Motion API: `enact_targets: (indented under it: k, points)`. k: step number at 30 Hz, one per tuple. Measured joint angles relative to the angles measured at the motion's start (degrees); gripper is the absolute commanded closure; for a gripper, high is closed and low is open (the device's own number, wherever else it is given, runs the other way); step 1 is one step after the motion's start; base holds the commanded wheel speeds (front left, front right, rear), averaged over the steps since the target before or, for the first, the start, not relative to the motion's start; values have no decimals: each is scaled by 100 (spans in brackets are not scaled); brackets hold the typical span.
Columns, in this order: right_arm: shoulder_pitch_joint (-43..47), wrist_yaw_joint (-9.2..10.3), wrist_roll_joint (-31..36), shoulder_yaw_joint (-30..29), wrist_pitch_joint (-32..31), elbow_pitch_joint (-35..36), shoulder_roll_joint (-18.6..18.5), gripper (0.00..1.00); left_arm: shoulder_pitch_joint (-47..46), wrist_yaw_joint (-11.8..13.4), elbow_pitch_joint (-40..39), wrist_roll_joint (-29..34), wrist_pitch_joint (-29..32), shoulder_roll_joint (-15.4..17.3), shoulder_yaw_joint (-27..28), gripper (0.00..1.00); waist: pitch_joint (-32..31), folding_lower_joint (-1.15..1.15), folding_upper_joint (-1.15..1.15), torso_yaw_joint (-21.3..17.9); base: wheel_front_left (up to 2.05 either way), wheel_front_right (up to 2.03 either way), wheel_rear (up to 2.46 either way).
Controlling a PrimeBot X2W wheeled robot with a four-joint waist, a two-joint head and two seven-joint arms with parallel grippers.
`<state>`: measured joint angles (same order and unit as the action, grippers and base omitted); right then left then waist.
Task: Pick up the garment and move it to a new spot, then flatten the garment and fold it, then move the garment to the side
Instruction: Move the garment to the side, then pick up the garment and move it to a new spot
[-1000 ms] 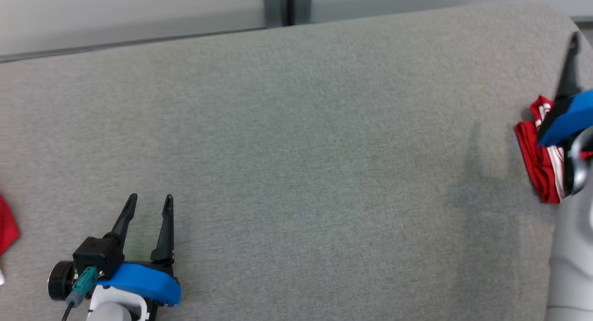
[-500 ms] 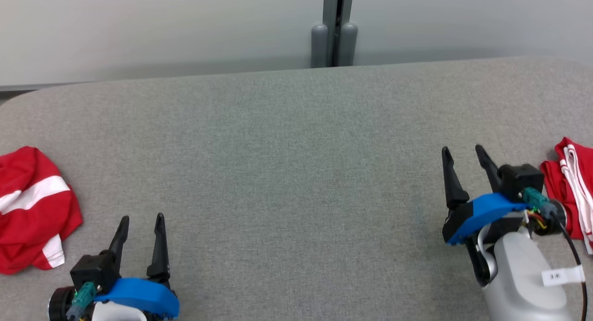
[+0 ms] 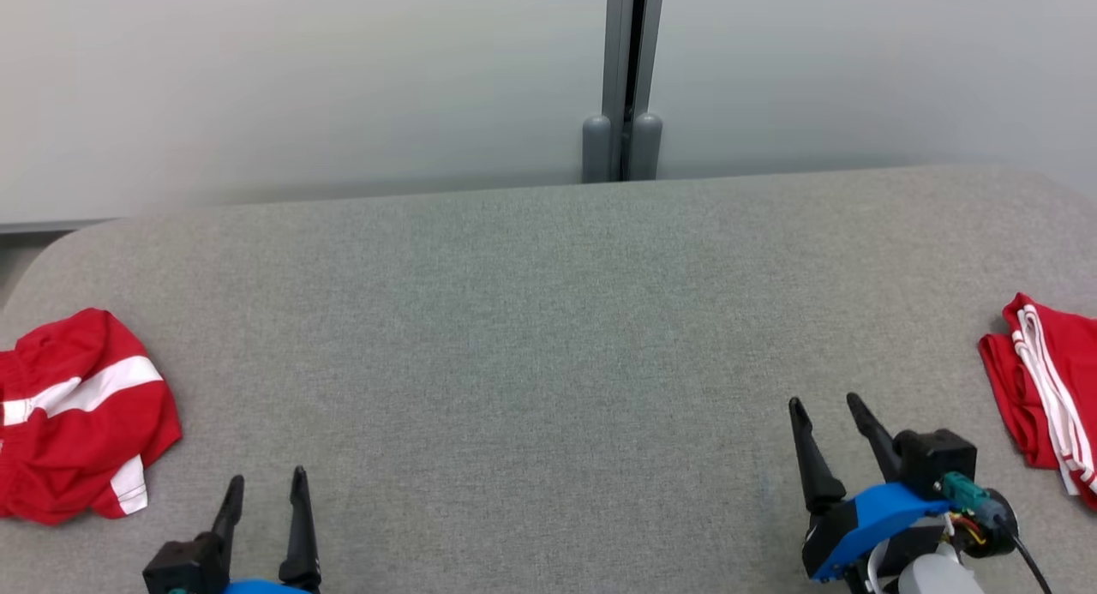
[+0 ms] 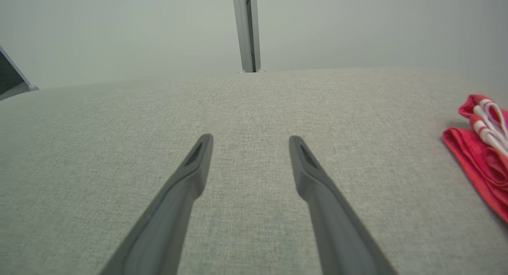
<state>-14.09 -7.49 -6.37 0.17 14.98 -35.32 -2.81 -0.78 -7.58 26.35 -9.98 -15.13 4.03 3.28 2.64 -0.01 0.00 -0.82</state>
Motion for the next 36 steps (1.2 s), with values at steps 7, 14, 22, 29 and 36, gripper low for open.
enact_targets:
  k: [7, 14, 22, 29, 36]
  points:
    - [290, 0, -38, 32, 0, 174, 2, 0, 190, 0, -62, 81, 0, -69, -37, 0, -195, 0, 0, -16, 0, 0, 0]
    - [425, 0, -151, 31, 1, 272, 1, 0, 221, 0, -107, 100, 0, -92, -43, 0, -207, 0, 0, 16, 0, 0, 0]
    - [425, 0, -119, 65, 1, 276, 0, 0, 197, 0, -73, 85, 0, -104, -12, 0, -126, 1, 0, 178, 0, 0, 0]
    - [393, 0, -68, 171, 1, 282, -2, 0, -71, 0, 44, 14, 0, -108, 80, 0, -38, 1, 0, 787, 0, 0, 0]
    - [221, 0, -66, 430, 1, 180, 1, 0, -138, 0, 285, -20, 1, -108, 296, 0, 49, 1, 0, 1673, 0, 0, 0]
